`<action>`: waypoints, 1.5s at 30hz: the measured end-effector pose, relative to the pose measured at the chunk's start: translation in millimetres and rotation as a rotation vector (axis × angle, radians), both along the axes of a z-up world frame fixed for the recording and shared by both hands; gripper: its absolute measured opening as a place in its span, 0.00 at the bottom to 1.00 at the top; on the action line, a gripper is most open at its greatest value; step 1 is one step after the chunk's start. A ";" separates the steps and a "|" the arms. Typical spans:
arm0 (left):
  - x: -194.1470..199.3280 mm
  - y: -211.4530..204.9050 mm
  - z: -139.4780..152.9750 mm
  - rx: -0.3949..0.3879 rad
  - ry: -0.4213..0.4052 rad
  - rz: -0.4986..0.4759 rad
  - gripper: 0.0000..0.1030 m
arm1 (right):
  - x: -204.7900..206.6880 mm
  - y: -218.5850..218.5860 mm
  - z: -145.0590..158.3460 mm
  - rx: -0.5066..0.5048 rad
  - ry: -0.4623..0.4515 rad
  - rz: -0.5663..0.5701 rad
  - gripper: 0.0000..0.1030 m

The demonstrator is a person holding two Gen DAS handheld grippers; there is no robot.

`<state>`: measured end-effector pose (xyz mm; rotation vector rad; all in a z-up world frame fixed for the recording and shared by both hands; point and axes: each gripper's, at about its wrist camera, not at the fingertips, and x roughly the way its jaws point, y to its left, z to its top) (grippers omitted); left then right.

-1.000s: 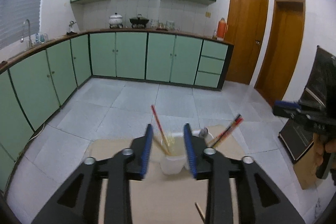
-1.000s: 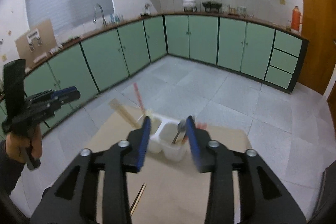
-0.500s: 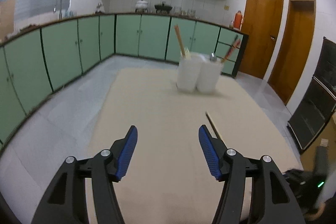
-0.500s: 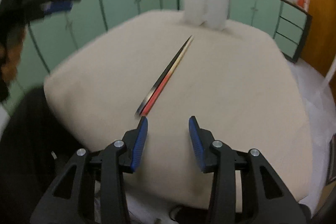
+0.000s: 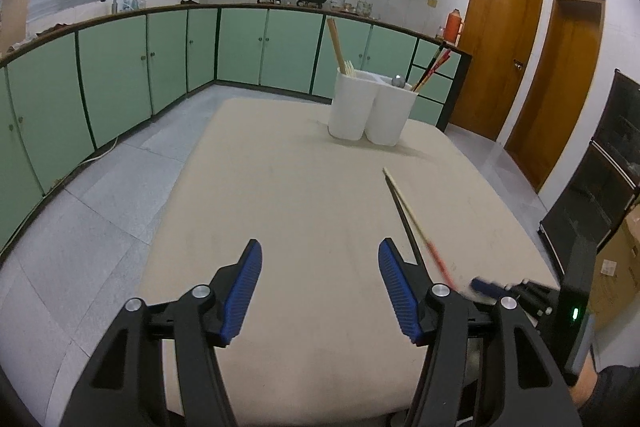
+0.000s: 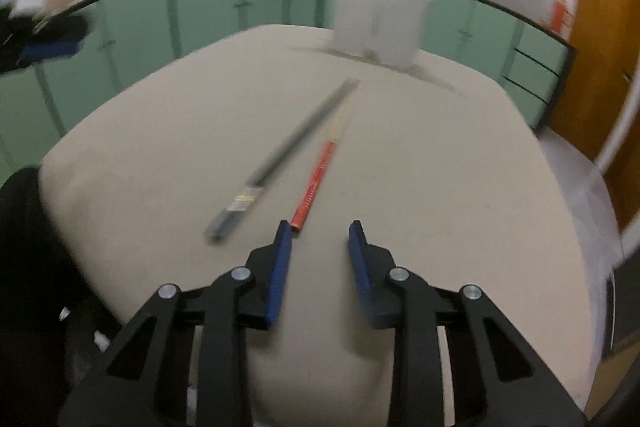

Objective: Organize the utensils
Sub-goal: 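Move both open tools to the last two chopsticks on the table, then close the left tool on the black chopstick while the right tool grasps the red-patterned one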

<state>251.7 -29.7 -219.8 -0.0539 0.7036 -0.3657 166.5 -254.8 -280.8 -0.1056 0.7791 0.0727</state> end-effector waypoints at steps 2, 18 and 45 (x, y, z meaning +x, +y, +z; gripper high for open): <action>0.2 -1.5 -5.0 -0.003 0.009 -0.005 0.58 | 1.8 -6.6 -0.1 0.027 0.009 -0.003 0.29; -15.0 -47.8 -48.4 -0.015 0.048 -0.102 0.57 | 7.1 -39.3 -3.4 0.018 -0.023 -0.090 0.05; -3.2 -83.8 -89.9 0.086 0.039 0.061 0.06 | -20.2 -56.8 -6.0 0.015 -0.048 -0.127 0.13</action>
